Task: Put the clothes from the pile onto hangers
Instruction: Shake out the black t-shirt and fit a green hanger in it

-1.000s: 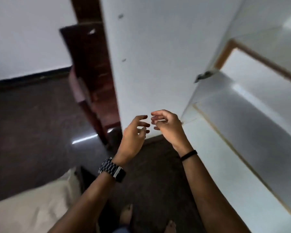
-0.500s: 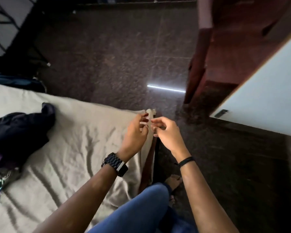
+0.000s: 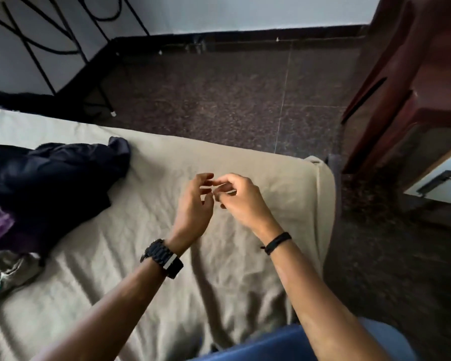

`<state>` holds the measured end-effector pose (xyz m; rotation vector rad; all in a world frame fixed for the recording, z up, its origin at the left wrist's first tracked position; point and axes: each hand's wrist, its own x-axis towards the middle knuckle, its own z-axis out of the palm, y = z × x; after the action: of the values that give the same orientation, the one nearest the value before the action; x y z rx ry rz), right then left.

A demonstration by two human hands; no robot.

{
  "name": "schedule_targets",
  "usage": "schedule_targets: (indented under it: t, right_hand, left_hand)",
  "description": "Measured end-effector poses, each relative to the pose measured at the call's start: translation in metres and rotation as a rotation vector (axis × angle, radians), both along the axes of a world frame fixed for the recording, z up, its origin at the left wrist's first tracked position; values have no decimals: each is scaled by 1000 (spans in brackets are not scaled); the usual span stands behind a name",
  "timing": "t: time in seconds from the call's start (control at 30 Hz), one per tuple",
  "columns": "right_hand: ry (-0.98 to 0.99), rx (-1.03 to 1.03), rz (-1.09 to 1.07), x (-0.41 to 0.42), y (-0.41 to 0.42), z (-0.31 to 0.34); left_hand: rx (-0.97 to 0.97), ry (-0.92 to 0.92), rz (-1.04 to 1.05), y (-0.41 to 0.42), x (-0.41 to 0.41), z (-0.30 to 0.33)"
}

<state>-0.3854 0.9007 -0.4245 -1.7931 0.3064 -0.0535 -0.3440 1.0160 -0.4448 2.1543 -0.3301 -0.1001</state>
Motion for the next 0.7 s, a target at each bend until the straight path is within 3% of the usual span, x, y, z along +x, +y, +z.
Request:
schedule_targets:
  t: [0.3,0.43,0.57,0.63,0.7]
  right_hand:
    - [30,-15,-6,46,159,6]
    - [-45,-143,154,96,227,19]
    - [-256,-384,272,152,292,27]
    - [-314,-472,272,168,304,26]
    - [-265,-586,380,186,316,22]
  left_hand:
    - [-143,-147,32,166,43,4]
    - [-97,-377,205,249,73,18]
    - [66,-617,481,319,105,22]
    - [107,-551,554,331,118,17]
    - [130,-367,556,343,129,10]
